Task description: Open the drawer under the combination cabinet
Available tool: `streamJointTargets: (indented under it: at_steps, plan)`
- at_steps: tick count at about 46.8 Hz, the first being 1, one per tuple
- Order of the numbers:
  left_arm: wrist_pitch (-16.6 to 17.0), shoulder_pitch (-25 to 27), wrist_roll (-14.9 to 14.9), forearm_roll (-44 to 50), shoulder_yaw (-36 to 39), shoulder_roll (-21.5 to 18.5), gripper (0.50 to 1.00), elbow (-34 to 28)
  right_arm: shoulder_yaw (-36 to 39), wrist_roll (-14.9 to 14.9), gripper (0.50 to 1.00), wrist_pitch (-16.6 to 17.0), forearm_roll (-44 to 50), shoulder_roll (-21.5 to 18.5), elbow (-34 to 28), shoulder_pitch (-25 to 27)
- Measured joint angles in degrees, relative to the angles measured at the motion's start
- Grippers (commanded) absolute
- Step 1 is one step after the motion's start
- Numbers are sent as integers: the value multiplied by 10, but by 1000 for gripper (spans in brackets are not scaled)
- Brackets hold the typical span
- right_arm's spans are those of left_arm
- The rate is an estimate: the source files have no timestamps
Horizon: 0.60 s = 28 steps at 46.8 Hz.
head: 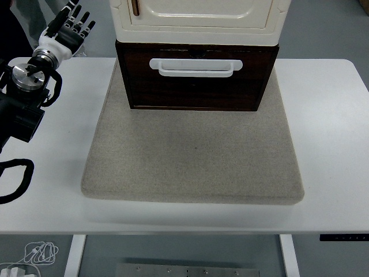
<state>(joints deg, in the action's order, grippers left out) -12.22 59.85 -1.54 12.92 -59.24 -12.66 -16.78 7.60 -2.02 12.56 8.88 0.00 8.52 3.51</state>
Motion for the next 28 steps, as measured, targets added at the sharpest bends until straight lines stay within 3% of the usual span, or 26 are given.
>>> streamJointTargets:
  at_steps: [28]
  plan:
    - [2, 7, 0, 4, -1, 0, 1000, 3, 0, 0, 926, 0, 0, 0, 0, 0]
